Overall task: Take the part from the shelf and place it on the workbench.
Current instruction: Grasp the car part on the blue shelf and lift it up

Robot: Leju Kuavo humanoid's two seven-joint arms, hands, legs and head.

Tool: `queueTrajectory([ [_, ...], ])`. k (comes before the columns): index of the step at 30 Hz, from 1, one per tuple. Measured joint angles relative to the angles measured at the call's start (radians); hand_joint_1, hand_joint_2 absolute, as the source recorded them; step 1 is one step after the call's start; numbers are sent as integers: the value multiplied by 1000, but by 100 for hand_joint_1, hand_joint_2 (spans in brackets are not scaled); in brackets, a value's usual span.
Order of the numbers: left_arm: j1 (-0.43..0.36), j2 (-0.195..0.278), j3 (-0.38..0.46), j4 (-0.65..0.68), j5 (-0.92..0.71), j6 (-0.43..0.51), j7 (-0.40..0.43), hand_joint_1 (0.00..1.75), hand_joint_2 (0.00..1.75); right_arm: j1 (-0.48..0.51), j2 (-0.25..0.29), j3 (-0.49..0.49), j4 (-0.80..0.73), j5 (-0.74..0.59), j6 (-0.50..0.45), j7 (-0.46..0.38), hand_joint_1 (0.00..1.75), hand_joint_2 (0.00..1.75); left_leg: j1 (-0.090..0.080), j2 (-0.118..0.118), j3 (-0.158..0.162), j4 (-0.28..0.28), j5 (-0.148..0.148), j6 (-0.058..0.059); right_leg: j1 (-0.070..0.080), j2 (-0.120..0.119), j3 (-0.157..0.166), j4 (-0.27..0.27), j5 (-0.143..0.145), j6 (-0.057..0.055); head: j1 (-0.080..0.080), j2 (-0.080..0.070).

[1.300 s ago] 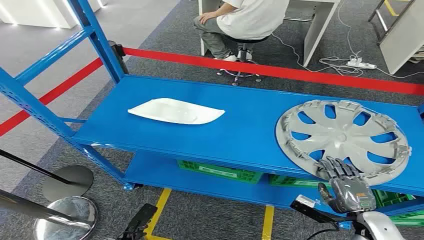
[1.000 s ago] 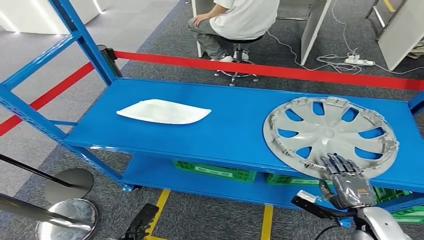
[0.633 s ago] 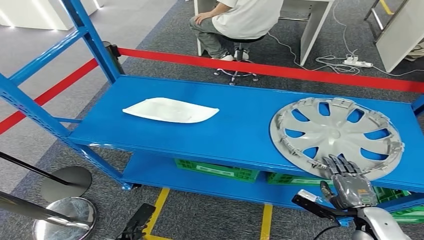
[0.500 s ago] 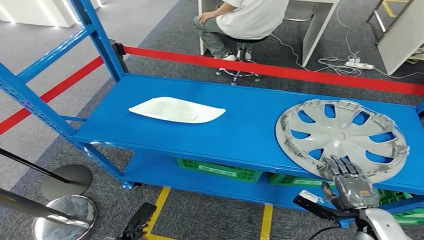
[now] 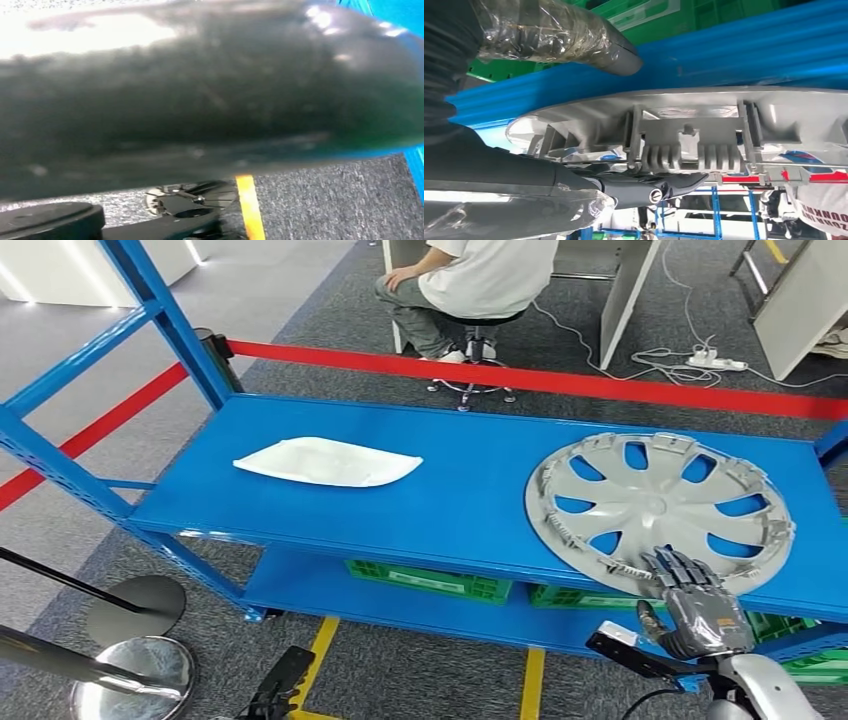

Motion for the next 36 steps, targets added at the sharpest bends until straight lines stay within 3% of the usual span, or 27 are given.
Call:
queueTrajectory([
  [2,2,0,0,0,0,0,0,0,0,2,0,0,0,-6,-1,-12,0,175,1,0,-61,129,-49,-3,1,0,0,0,0,-1,0,0],
  [3,4,0,0,0,0,0,0,0,0,4,0,0,-2,-8,-2,-17,0,175,1,0,-71,150,-45,-3,1,0,0,0,0,-1,0,0],
  [4,4,0,0,0,0,0,1,0,0,6,0,0,-4,-9,-6,-22,0,175,1,0,-60,126,-19,0,1,1,2,0,0,-1,0,0],
  [6,3,0,0,0,1,1,1,0,0,14,1,1,-13,-7,-17,-28,0,175,0,0,4,-10,59,10,2,2,5,1,-1,0,0,0],
  [8,1,1,0,0,3,4,2,0,0,23,2,1,-24,-2,-39,-32,0,175,-3,0,61,-131,97,20,6,1,3,3,-2,6,0,0],
  [11,1,2,0,0,7,6,4,0,0,33,7,0,-35,3,-73,-29,0,175,-4,0,70,-166,98,31,7,0,-4,2,-2,22,1,0],
  [13,1,3,0,0,8,6,4,0,0,35,13,-1,-38,5,-96,-24,0,175,0,0,73,-176,105,42,5,-1,-20,29,-23,31,4,0],
  [17,1,0,0,0,8,6,4,0,0,41,24,-4,-39,0,-111,-22,0,175,0,1,74,-179,106,52,-1,0,-134,264,-130,47,9,0],
  [18,2,0,0,0,9,6,4,0,0,45,27,-5,-39,-5,-112,-24,0,175,0,1,74,-179,105,53,-4,0,-148,290,-131,54,9,0],
  [19,2,0,0,0,9,7,4,0,0,47,29,-6,-39,-11,-112,-27,0,175,0,1,75,-177,104,54,-9,-1,-143,275,-110,61,9,0],
  [21,2,0,0,0,9,7,4,0,0,48,32,-9,-41,-19,-114,-31,0,175,1,-1,76,-171,98,50,-22,-2,-83,149,-37,78,9,0],
  [22,1,1,0,0,9,7,4,0,0,47,36,-11,-43,-18,-119,-32,0,175,-1,-2,74,-162,93,46,-27,-2,-48,82,-15,86,12,0],
  [24,2,3,0,0,10,9,3,0,0,49,45,-14,-47,-6,-139,-33,0,175,-8,-4,66,-149,88,40,-32,0,-14,17,-5,76,12,0],
  [26,3,4,0,-1,12,11,3,0,0,55,54,-16,-52,12,-163,-27,0,175,-11,-4,63,-147,89,40,-29,1,-14,19,-8,57,9,0],
  [36,3,1,0,0,13,15,3,0,0,59,66,-29,-64,40,-186,-11,0,175,2,-3,65,-154,92,18,-15,2,-15,19,-10,45,10,0],
])
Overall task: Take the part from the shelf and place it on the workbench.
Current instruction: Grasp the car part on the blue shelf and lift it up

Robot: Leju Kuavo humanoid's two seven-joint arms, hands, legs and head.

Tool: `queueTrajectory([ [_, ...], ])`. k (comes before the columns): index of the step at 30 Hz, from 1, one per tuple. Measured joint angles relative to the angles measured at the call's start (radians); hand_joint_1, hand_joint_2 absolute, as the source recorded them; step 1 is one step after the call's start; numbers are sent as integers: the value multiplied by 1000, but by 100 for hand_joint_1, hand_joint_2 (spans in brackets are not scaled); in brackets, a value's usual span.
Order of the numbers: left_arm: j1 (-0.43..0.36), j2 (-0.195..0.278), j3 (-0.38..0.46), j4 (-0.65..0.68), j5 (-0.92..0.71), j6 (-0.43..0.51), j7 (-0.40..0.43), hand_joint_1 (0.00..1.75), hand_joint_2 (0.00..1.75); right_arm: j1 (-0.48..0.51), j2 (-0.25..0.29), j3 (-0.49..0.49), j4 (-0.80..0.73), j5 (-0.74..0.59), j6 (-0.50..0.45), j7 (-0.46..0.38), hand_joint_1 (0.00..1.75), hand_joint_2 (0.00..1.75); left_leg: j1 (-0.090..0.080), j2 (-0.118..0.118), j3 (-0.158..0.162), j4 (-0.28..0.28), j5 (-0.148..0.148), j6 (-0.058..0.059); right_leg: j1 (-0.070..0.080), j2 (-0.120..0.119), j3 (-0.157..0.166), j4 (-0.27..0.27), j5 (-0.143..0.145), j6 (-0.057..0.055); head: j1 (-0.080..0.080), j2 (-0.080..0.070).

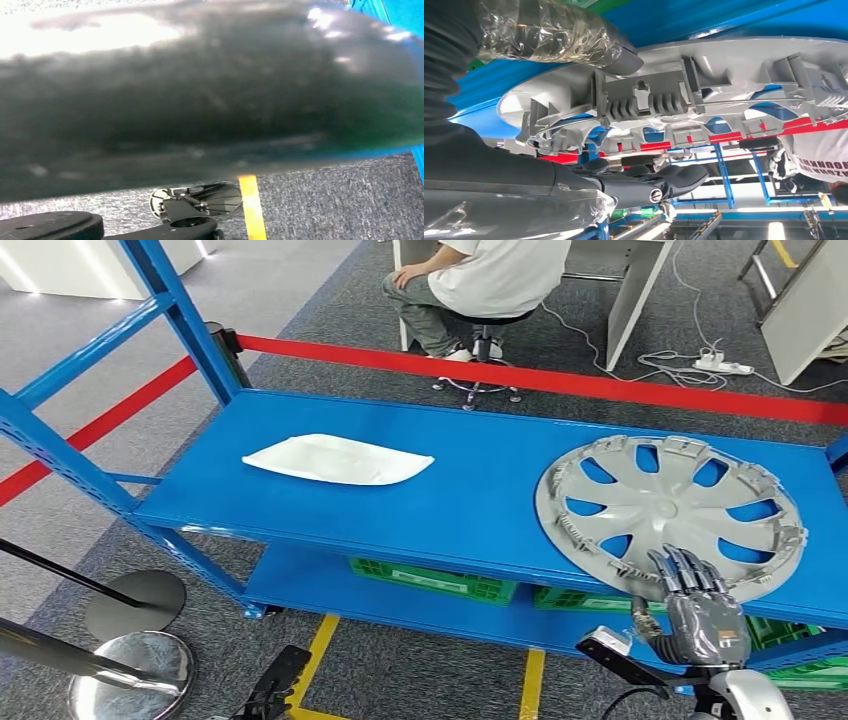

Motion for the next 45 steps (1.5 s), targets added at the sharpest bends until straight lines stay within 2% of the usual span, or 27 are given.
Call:
queueTrajectory([
  [9,2,-1,0,0,4,3,0,0,0,3,1,-2,-2,137,-6,77,0,175,-1,0,0,1,0,0,-1,0,1,0,1,-1,0,0],
  [15,4,-1,0,0,4,4,0,0,0,4,1,-2,-8,178,1,101,0,175,-2,0,0,1,0,0,-2,-1,1,0,1,-1,0,0],
  [21,6,-1,0,0,6,5,0,0,0,-1,-1,-2,-7,237,79,162,0,175,-2,0,0,1,0,0,-2,-1,1,0,1,-1,0,0],
  [26,7,1,0,0,7,-3,1,0,0,-32,-18,-2,14,241,173,185,0,175,-2,0,0,1,0,0,-2,-1,1,0,1,-1,0,0],
  [33,6,2,-3,0,7,-11,7,0,0,-94,-35,2,66,198,271,175,0,175,-2,1,0,1,0,0,-2,0,1,0,2,-1,0,0],
  [45,6,2,-4,0,7,-15,8,0,0,-128,-41,6,108,189,285,169,0,175,-2,1,0,1,1,-1,-2,0,1,0,3,-2,0,0],
])
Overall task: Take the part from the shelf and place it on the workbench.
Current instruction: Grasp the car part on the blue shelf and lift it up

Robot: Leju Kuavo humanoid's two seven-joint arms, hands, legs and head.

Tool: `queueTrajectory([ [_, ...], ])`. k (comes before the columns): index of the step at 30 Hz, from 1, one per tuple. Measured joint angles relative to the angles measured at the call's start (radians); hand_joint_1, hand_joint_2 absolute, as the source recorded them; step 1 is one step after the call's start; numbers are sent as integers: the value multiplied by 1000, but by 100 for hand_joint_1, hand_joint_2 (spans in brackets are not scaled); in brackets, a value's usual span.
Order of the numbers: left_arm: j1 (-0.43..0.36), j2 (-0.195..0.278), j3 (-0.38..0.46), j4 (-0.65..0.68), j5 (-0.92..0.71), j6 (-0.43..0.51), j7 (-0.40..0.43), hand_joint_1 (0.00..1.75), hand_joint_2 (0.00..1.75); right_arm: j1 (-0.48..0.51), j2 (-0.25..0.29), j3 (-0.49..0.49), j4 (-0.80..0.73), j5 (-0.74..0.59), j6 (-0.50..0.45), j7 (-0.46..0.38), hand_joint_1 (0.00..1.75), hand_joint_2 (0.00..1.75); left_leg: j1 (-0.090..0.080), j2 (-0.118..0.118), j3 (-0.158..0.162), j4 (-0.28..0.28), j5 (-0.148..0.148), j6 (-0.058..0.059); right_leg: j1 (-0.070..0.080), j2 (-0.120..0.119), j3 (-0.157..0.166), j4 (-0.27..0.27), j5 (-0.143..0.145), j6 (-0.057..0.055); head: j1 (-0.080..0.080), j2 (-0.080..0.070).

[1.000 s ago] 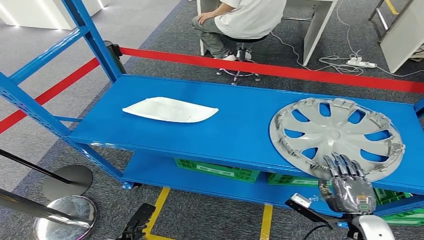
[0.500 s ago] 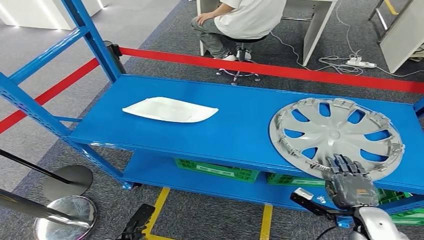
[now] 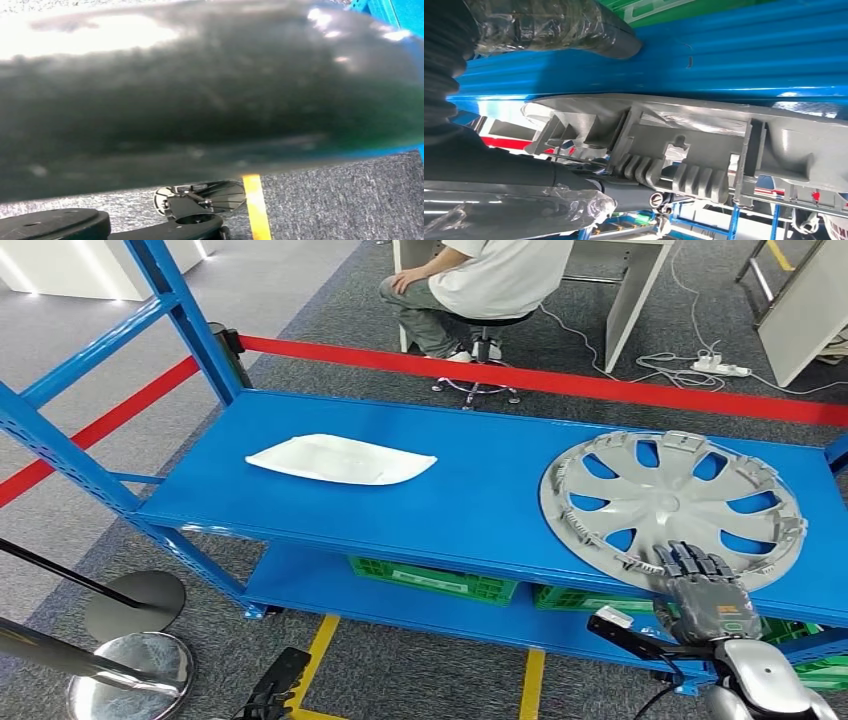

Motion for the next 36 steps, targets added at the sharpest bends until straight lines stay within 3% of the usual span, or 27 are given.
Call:
queueTrajectory([
  [4,0,0,0,0,0,0,0,0,0,-5,0,1,6,0,2,-1,0,175,0,0,0,0,0,0,0,0,0,0,1,0,0,0],
  [5,0,0,0,0,0,0,0,0,0,-6,0,2,8,0,3,-1,11,175,0,0,0,0,0,0,0,0,0,0,1,0,0,0],
  [8,0,1,0,0,0,0,0,0,0,-14,0,6,15,-12,0,-4,142,175,0,0,0,0,1,-1,0,0,0,0,2,0,0,0],
  [9,0,1,0,0,1,0,0,0,0,-17,0,7,19,-23,-5,-8,175,175,0,0,0,0,1,-1,0,0,0,0,2,0,0,0],
  [28,0,3,0,0,8,3,-3,0,0,-18,7,10,37,-122,-96,-68,175,175,0,0,0,0,2,-2,0,0,0,0,3,0,0,0],
  [36,0,3,-1,0,7,3,-9,0,0,41,57,12,-20,-355,-142,-259,175,175,1,0,0,0,2,-3,1,1,-1,0,3,0,0,0],
])
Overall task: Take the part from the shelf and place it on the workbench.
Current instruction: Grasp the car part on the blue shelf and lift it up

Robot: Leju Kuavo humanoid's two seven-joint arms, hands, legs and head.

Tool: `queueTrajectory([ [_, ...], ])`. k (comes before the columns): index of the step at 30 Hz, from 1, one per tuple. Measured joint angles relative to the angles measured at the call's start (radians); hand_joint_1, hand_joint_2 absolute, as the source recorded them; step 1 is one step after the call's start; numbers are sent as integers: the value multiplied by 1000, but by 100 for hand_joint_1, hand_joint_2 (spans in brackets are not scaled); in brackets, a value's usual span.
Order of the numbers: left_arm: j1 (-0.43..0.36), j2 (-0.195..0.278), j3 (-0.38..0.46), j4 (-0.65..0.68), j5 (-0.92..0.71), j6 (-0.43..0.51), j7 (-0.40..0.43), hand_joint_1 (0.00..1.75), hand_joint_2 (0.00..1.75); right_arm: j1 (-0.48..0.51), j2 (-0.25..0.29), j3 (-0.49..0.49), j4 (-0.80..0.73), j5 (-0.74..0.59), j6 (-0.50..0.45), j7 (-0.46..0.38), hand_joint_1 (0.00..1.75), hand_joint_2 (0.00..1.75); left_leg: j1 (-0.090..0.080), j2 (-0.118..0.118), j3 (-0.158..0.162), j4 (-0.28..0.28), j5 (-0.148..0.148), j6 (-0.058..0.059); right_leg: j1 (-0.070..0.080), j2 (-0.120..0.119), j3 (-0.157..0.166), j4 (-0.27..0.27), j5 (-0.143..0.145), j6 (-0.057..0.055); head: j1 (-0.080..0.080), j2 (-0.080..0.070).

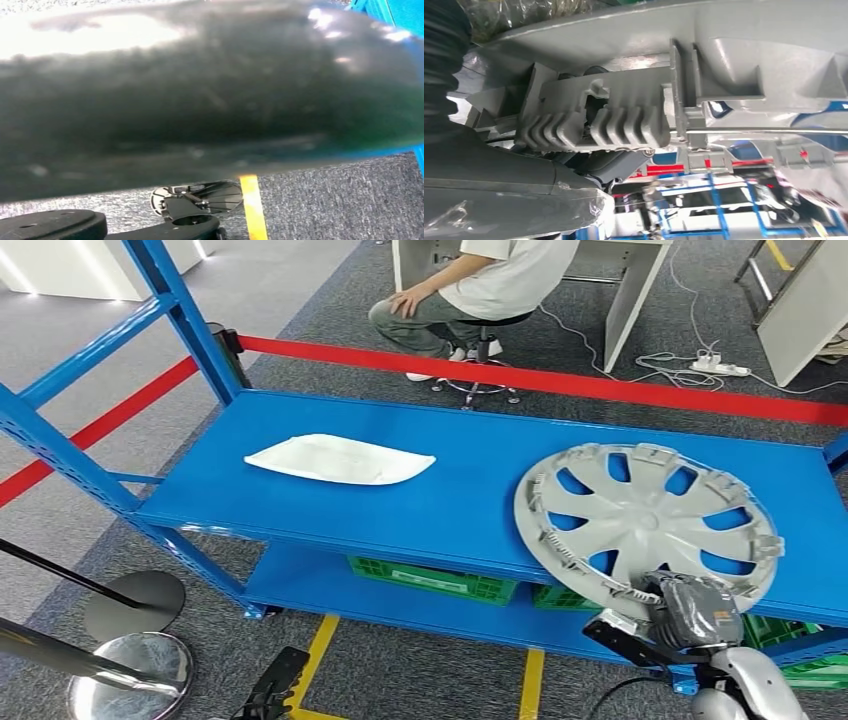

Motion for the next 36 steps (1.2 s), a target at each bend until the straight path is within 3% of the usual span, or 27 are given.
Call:
queueTrajectory([
  [8,0,0,-3,0,2,3,-2,0,0,100,32,9,-171,-61,-67,-66,175,175,0,0,-2,0,0,0,0,-1,-1,0,-1,-1,0,0],
  [18,-2,0,-8,0,6,6,-5,0,0,153,41,23,-371,-102,-118,-117,175,175,0,0,-3,0,-1,-1,0,-1,-2,0,-1,-1,0,0],
  [36,-4,0,-16,0,10,8,-7,0,0,158,54,31,-409,-37,-191,-120,175,175,0,0,-3,0,-1,-1,0,-1,-2,0,-1,-1,0,0],
])
